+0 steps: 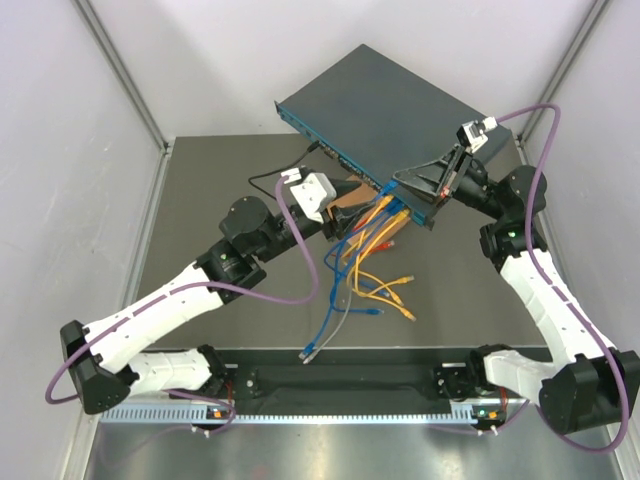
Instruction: Insert the plug into the switch port
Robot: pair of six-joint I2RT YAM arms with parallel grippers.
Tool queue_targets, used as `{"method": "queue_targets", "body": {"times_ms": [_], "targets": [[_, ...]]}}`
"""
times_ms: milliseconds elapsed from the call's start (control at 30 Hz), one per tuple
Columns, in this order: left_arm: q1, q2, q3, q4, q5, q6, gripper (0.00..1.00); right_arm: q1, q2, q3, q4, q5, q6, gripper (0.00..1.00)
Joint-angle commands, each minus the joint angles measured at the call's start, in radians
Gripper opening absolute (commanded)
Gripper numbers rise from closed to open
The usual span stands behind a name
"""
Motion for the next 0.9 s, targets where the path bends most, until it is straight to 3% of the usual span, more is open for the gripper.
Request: {"method": "queue_targets", "body": {"times_ms": [0,633,800,867], "targets": [[-0.005,0.004,0.003,0.09,0.011,0.004,0.49,-0.005,-0.014,0.046,0.05,0.006,0.017,0.0],[-0.006,0.036,-0.01,0.093,0.042,0.035,0.42,-0.005,-0.009,0.06,0.049,0.003,0.013,0.0],[-0.006,0.041,-0.008,0.099,0.037,0.033,0.31,-0.005,-0.011,0.054,0.05,0.005,0.014,0.0],[-0.006,0.046,-0.007,0.101,0.037,0.03,0.22,-0.005,-0.014,0.049,0.049,0.005,0.016,0.0]]}}
